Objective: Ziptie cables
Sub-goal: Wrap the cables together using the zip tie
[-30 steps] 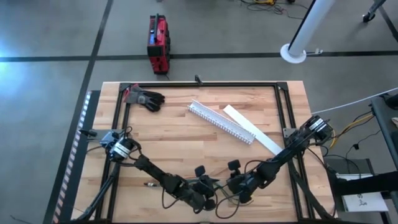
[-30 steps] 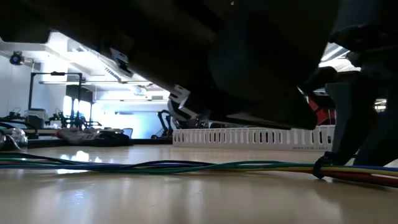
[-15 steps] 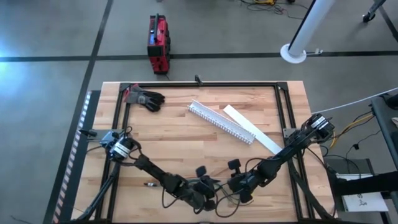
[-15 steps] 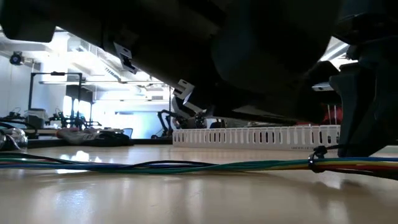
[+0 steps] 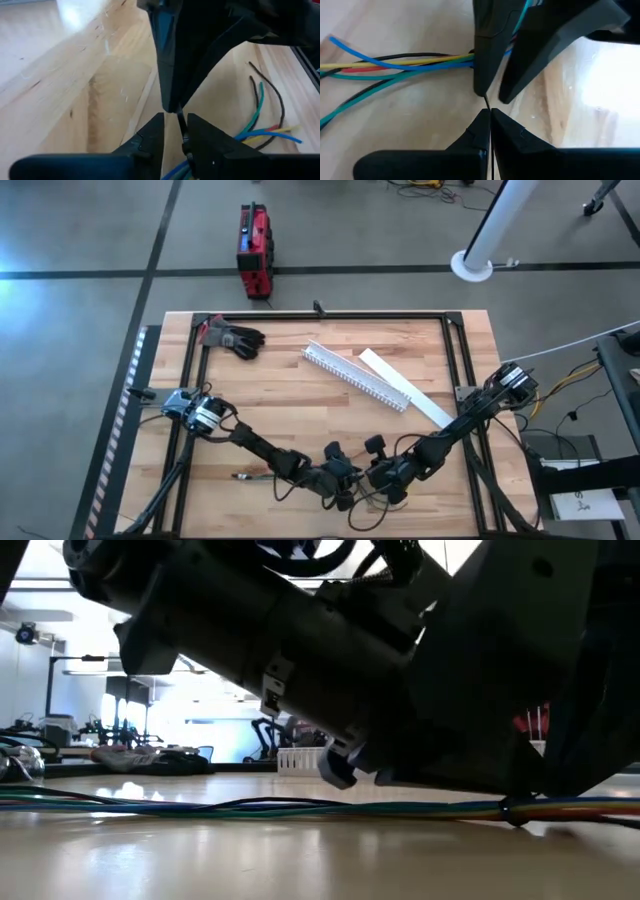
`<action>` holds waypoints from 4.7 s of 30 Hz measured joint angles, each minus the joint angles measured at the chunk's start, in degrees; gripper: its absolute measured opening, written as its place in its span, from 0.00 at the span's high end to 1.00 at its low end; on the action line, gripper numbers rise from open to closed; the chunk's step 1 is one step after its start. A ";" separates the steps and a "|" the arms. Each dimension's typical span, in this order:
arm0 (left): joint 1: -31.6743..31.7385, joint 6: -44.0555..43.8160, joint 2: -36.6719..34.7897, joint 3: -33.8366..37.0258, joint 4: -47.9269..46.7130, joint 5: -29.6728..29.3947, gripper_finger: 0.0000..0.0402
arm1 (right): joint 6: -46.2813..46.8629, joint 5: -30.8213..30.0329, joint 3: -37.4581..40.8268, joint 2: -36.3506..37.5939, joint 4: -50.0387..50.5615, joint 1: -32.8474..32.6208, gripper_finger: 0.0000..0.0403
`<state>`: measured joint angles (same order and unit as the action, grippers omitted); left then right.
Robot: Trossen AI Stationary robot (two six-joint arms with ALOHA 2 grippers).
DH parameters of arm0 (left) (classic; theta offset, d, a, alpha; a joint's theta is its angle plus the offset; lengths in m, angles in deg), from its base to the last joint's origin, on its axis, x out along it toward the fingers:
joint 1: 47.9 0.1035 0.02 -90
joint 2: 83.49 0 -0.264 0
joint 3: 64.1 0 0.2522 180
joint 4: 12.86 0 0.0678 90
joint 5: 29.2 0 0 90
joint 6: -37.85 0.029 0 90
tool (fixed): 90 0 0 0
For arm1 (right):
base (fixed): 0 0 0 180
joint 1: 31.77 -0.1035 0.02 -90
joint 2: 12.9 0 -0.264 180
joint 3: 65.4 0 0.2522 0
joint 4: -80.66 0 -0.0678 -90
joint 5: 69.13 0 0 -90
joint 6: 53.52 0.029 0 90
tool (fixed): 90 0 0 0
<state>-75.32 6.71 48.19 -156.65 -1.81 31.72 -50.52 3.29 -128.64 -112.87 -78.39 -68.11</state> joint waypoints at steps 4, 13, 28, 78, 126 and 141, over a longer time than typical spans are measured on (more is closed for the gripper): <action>-0.04 0.41 0.00 0.00 0.26 0.00 0.87 | -1.24 -0.58 0.00 0.02 -0.11 0.00 1.00; -0.04 0.44 -0.14 0.00 0.61 0.11 0.89 | -2.41 -1.93 -0.42 0.22 0.86 -0.02 1.00; 0.44 -0.91 -1.49 0.02 0.05 2.42 0.74 | -5.34 -4.86 -9.64 0.28 14.36 -0.02 1.00; -1.75 5.61 -0.50 0.04 -1.84 -4.13 0.99 | 7.43 3.21 -10.21 0.09 14.16 3.78 0.66; -0.79 6.21 -2.29 -0.36 -2.32 -8.36 0.99 | 3.53 1.87 -15.46 0.04 24.36 4.25 1.00; -2.05 4.80 -2.21 -0.20 -5.32 -7.66 0.98 | 5.03 -0.66 -19.33 2.23 32.16 2.10 1.00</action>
<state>-77.38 11.51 45.98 -156.85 -7.13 24.06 -45.49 2.63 -147.97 -110.64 -46.22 -66.01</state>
